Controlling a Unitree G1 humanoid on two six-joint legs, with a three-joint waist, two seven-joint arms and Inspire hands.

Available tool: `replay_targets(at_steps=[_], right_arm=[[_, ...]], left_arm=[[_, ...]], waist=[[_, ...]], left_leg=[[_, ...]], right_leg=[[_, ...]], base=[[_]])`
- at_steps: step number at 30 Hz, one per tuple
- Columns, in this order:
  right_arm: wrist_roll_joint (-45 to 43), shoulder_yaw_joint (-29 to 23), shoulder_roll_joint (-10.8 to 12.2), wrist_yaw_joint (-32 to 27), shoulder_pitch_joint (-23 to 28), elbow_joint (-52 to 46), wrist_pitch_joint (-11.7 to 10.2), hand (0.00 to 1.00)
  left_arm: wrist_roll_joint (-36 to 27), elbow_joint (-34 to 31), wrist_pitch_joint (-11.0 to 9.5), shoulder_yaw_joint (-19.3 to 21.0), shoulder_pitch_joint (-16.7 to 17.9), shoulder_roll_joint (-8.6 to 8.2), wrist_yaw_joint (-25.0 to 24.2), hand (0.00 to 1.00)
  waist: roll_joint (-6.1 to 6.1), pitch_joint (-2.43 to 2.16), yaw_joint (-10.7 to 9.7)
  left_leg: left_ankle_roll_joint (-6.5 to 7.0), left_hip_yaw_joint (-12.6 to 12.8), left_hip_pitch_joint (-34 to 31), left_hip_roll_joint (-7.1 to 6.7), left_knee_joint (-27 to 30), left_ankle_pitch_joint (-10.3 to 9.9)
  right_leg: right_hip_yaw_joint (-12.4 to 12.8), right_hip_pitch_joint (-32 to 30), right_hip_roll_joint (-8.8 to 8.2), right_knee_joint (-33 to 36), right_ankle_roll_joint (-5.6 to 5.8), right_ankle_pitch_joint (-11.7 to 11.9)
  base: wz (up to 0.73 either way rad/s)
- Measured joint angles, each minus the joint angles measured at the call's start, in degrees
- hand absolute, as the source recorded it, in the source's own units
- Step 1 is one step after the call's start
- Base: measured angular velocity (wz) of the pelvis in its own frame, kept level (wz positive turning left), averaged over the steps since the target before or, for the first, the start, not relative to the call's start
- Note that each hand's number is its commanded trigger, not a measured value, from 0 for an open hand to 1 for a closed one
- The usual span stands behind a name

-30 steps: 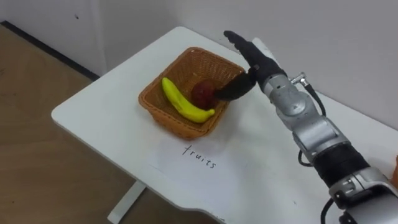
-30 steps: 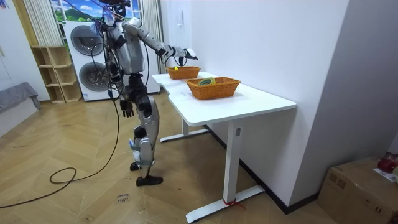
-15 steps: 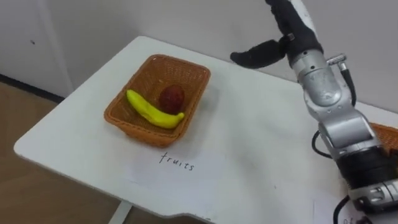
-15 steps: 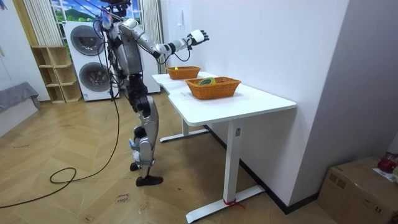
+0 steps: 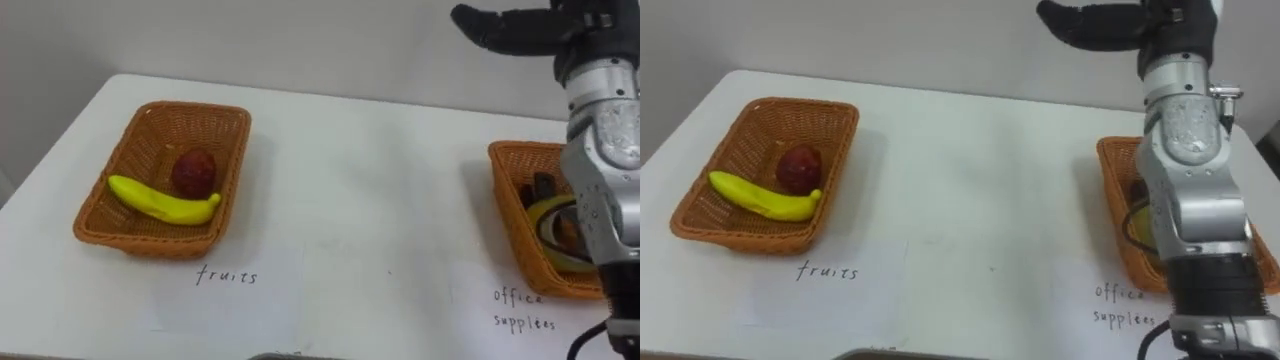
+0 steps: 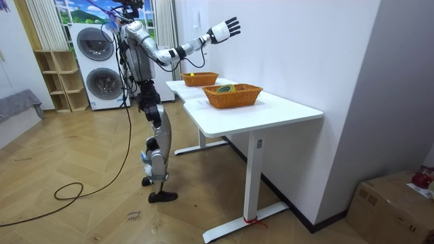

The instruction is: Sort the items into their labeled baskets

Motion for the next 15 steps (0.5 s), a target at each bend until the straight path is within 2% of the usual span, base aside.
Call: replay_targets(at_steps=[3,7,10,11,15], right_arm=[[-0.40,-0.60,-0.16,-0.18,1.73,-1.36,-0.44,0.00],[0.35,-1.26,-0.93,-0.25,6.09,-5.12,-0.51,0.00],[2.91,-3.72,-1.01,-0.99,9.25,-9.05,-0.56,0.00],[3.97,-4.60,-1.01,-1.60,9.78,-9.90,-0.77,0.00],[9.00,-9.60,-1.02,-3.15,13.29,-11.11,-2.28,0.00]], left_arm=[[-0.02,0.01,-0.37,-0.09,-0.03,-0.03,0.03,0.00],[-0.11,0.07,-2.21,-0.09,0.63,0.10,1.30,0.00],[-0.04,0.23,-2.62,0.67,0.80,0.25,2.87,0.00],[-0.03,0.59,-2.96,1.17,0.91,0.39,3.32,0.00],[0.00,0.76,-3.42,1.68,1.47,0.41,4.32,0.00]], waist=[[0.14,-0.01,-0.67],[0.34,-0.04,-3.10],[0.32,-0.16,-3.89],[0.17,-0.19,-4.72],[-0.20,-0.36,-6.44]], left_leg=[[-0.19,0.80,0.24,0.30,0.01,-0.11],[-0.28,1.54,0.09,0.48,-0.01,-0.16],[-0.46,2.56,-0.35,0.76,-0.07,-0.29],[-0.53,2.76,-0.41,0.89,-0.07,-0.32],[-0.80,3.07,-0.41,1.17,-0.05,-0.49]], right_leg=[[0.66,0.00,0.34,-0.04,-0.06,0.03],[2.38,-0.82,0.75,0.02,-0.25,0.14],[3.05,-1.56,1.13,0.14,-0.54,0.36],[3.19,-1.67,1.27,0.13,-0.65,0.43],[3.75,-1.78,1.62,-0.01,-0.82,0.54]], base=[[-0.12],[-0.15],[-0.21],[-0.08],[-0.04]])
